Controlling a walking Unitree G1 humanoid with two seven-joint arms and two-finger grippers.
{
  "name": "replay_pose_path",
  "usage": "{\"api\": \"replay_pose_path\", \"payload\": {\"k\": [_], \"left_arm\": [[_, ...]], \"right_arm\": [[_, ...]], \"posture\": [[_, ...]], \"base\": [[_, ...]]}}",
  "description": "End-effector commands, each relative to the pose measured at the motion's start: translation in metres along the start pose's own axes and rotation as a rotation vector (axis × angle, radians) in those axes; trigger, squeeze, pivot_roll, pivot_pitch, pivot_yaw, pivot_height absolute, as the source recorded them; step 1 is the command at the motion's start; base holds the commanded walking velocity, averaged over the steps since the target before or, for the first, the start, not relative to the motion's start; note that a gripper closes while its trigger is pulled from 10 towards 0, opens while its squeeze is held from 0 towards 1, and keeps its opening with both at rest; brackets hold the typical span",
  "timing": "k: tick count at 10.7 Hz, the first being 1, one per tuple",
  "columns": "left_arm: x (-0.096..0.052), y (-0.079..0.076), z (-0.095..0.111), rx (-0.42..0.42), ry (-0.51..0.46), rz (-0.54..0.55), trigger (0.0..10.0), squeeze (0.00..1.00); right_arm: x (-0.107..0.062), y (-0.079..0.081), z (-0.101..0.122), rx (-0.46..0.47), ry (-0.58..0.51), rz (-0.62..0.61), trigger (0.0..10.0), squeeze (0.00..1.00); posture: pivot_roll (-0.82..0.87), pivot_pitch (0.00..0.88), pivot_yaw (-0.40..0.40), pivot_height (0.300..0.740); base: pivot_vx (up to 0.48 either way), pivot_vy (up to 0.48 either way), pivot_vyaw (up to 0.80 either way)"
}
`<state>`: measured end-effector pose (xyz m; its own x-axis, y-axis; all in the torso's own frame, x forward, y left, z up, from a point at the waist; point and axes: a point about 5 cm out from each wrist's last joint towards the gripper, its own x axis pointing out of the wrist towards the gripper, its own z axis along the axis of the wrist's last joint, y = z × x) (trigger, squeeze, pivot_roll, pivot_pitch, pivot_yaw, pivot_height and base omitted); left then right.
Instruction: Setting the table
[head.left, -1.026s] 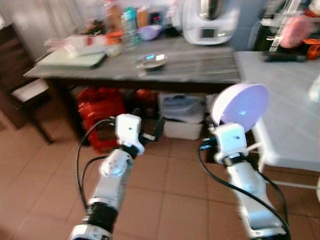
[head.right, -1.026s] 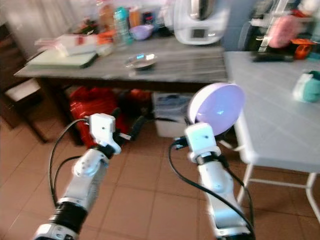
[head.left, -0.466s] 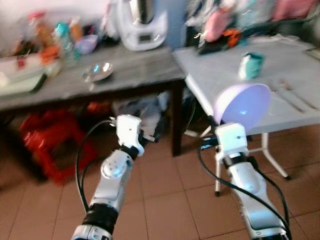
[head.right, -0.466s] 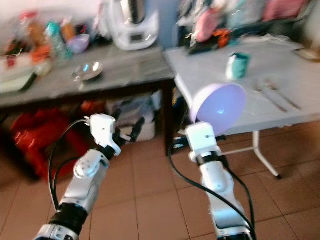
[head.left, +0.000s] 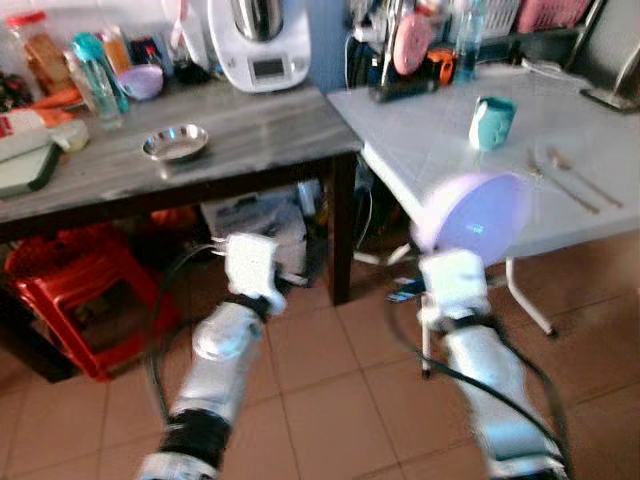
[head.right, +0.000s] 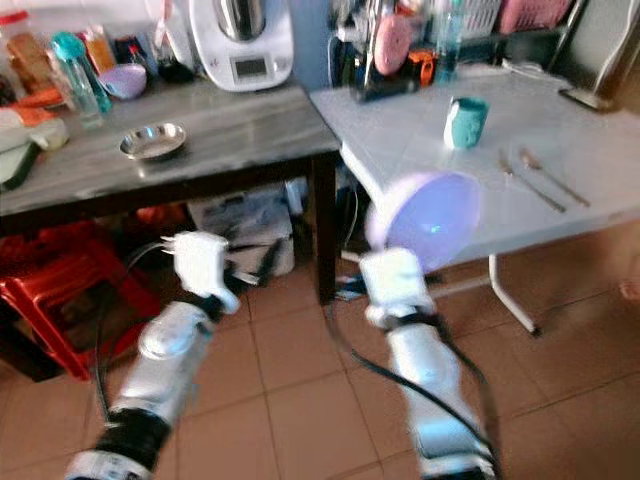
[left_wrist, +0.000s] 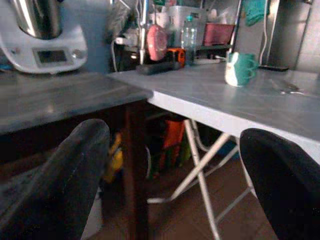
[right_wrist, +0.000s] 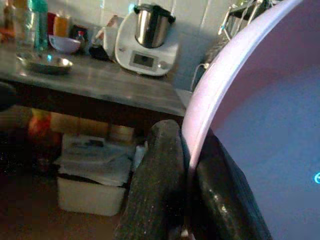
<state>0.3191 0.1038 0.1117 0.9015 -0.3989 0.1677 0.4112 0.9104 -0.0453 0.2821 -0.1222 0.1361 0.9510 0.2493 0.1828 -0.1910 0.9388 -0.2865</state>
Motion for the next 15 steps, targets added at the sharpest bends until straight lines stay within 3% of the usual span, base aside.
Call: {"api": "replay_pose_path", "payload": {"k": [1,5,9,15], "left_arm": [[0.0020,-0.0029,0.0023,0.002,-0.005,-0.010,10.0,0.00],[0.0033,-0.0033,0.0033,0.015,-0.008,-0.004,10.0,0.00],[0.0016,-0.0027,0.0012,0.010,-0.003,0.015,10.0,0.00],[0.0016,-0.0044,0.0054,0.019,-0.038,0.006,10.0,0.00]], "right_arm": [[0.0013,-0.0037,0.0036,-0.008,-0.021,-0.004,10.0,0.00],[0.0033,-0.0018,0.0077,-0.020,-0.053,0.014,10.0,0.00],[0.0006,-0.0018,0.0064,-0.018,-0.053,0.022,10.0,0.00],[-0.0020,0.0000,0.0076,-0.013,-0.065,0.051,10.0,0.00]], "posture": [[0.02,0.000,0.088,0.740],[0.02,0.000,0.087,0.740],[0.02,0.000,0.080,0.740],[0.01,0.000,0.076,0.740]], "base": [[0.000,0.480,-0.49],[0.000,0.480,-0.24],[0.000,0.480,0.42],[0.000,0.000,0.10]]}}
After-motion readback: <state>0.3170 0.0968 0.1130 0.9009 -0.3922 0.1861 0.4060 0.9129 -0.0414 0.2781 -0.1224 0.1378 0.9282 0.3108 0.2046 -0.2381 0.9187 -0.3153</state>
